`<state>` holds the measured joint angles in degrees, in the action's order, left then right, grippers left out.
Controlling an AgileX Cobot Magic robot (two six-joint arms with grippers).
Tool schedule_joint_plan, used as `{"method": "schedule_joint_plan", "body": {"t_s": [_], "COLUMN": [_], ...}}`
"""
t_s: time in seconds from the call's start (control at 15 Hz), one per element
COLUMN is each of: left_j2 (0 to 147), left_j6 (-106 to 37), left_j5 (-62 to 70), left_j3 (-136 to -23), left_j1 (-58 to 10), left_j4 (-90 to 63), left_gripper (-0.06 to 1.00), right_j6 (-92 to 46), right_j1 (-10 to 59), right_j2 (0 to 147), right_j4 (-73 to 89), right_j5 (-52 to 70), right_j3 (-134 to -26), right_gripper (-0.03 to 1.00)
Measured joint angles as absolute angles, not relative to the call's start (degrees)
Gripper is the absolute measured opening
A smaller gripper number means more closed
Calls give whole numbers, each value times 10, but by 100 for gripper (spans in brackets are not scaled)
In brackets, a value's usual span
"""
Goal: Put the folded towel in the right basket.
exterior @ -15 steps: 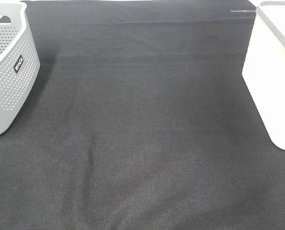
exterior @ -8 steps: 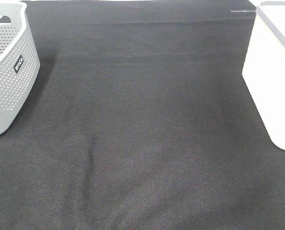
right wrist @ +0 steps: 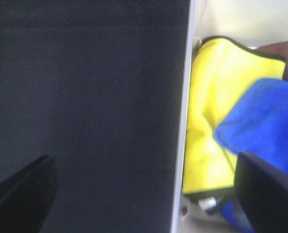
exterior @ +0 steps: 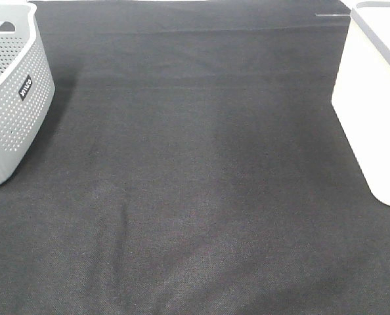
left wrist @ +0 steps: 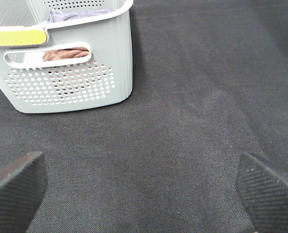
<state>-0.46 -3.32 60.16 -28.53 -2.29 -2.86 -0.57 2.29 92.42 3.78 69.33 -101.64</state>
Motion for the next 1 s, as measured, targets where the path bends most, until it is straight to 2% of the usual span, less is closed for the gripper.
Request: {"method": "schedule_joint_plan", "body": {"t_s": [0.07,0.13,0.33,0.6,0.8,1.0], "left_j2": [-5,-5,-5,-5,-5,-5], "left_j6": [-33,-33,-33,-33,-33,-33], "left_j5": [602,602,602,602,602,602], "left_j3": [-285,-285,-285,-285,-285,-285], "left_j1": [-23,-23,-23,-23,-23,-23], "left_j4": [-29,-29,-29,-29,-29,-29], "left_gripper": [99,99,99,99,99,99], "right_j6": [-4,-4,8,-11,-25,-28], "right_j1": [23,23,23,23,23,23], "right_j2": [866,866,635,234,66,-2], "right_j4": [37,37,33,10,0,0], "right_j5": [693,693,693,674,662,663], "right_j3": [-949,-949,-741,-443,-345,-288], "right_gripper": [96,96,96,96,96,96]}}
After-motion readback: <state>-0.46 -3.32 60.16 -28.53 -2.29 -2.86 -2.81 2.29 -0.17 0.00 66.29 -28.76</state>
